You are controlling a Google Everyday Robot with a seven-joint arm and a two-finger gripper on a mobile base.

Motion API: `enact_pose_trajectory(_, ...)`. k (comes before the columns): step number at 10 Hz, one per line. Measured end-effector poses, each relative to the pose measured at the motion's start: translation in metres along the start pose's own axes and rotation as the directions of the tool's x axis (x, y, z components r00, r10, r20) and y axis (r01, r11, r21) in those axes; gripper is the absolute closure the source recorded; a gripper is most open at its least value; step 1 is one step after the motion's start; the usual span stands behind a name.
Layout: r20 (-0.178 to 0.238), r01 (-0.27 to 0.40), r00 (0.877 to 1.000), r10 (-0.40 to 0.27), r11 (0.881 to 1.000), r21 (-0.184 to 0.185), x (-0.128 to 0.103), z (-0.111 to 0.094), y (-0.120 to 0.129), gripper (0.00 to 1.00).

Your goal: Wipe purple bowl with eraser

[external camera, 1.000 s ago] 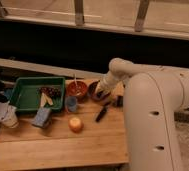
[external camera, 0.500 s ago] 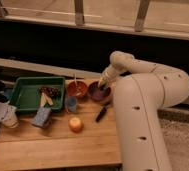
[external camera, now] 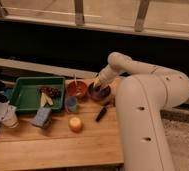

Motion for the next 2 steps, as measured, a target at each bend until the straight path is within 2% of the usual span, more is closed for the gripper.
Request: enact_pose_trajectory(2, -0.006, -0.001, 1.0, 0.001, 1.0, -0.008, 0.023, -0.001, 0.004, 1.0)
